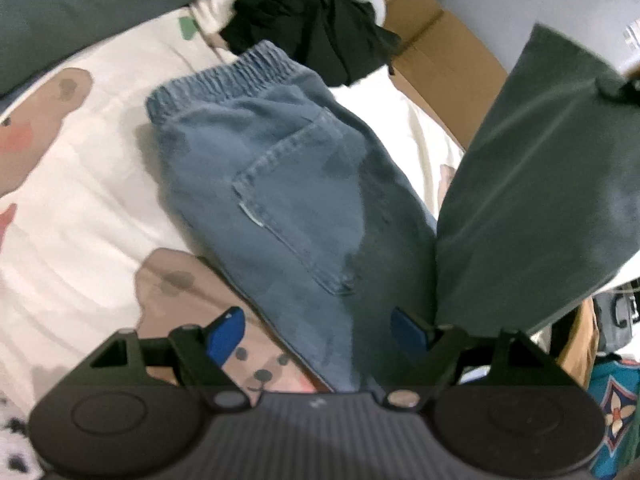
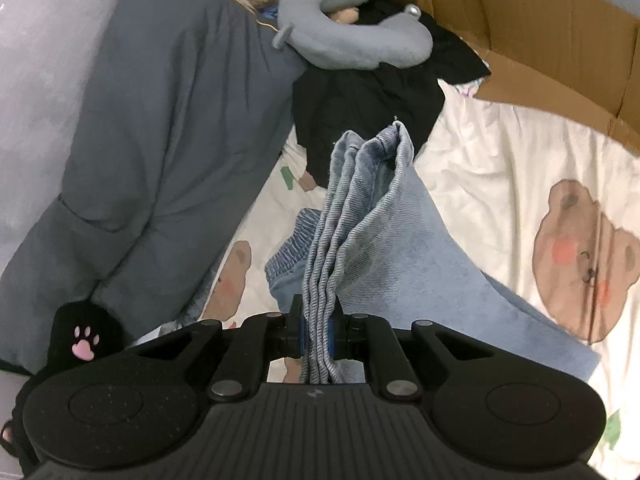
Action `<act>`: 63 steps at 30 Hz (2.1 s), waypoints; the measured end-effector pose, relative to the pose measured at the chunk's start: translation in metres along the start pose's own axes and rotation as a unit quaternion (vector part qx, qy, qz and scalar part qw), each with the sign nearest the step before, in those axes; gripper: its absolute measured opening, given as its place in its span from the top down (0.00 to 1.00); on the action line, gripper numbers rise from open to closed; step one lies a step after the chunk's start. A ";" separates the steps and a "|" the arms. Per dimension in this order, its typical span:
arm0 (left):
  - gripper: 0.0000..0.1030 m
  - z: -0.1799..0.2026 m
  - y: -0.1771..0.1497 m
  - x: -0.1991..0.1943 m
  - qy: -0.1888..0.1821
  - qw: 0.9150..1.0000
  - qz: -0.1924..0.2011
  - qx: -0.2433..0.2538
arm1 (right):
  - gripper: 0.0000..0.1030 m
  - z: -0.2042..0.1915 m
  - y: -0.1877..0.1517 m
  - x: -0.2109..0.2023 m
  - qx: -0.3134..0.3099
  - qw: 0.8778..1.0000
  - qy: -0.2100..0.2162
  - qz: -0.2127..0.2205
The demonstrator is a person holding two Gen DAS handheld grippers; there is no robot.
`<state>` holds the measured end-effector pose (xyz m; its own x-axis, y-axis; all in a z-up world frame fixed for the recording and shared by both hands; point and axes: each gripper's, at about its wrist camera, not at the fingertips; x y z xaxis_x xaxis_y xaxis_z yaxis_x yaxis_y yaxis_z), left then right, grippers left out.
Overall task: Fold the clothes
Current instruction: 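Lay the held hem onto the jeans waistband with the right gripper, then open the right gripper and release the folded hem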
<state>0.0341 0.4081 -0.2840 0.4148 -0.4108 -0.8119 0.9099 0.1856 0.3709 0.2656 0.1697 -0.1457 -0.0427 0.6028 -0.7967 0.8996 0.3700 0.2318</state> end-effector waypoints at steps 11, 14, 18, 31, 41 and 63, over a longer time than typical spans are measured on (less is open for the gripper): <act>0.18 -0.026 0.000 -0.018 0.030 0.998 0.021 -0.049 | 0.91 0.008 -0.008 0.093 0.046 0.997 0.053 0.025; 0.18 -0.030 0.002 -0.025 0.037 0.997 0.028 -0.057 | 0.91 0.009 -0.012 0.124 0.054 0.997 0.058 0.018; 0.18 -0.034 0.007 -0.037 0.048 0.996 0.040 -0.060 | 0.91 0.009 -0.013 0.156 0.055 0.997 0.054 0.012; 0.14 -0.045 0.025 -0.037 0.077 0.993 0.054 -0.074 | 0.77 0.011 0.012 0.195 0.067 0.992 0.111 0.008; 0.14 -0.061 0.031 -0.009 0.068 0.989 0.071 -0.110 | 0.65 0.025 0.022 0.192 -0.050 0.996 0.061 0.031; 0.17 -0.109 0.021 0.061 -0.010 0.962 0.173 -0.213 | 0.50 0.003 0.061 0.277 -0.348 0.934 0.078 0.003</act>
<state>0.0787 0.4842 -0.3745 0.6958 -0.2749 -0.6636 0.6378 0.6614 0.3947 0.3098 0.3570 -0.3535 -0.1501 0.6824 -0.7154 0.4013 0.7033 0.5867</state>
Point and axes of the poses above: each gripper's, at about its wrist camera, not at the fingertips, and x roughly the way its jaws point, z to its right, y to its top, and after that the axes turned 5 degrees about x, right-handed
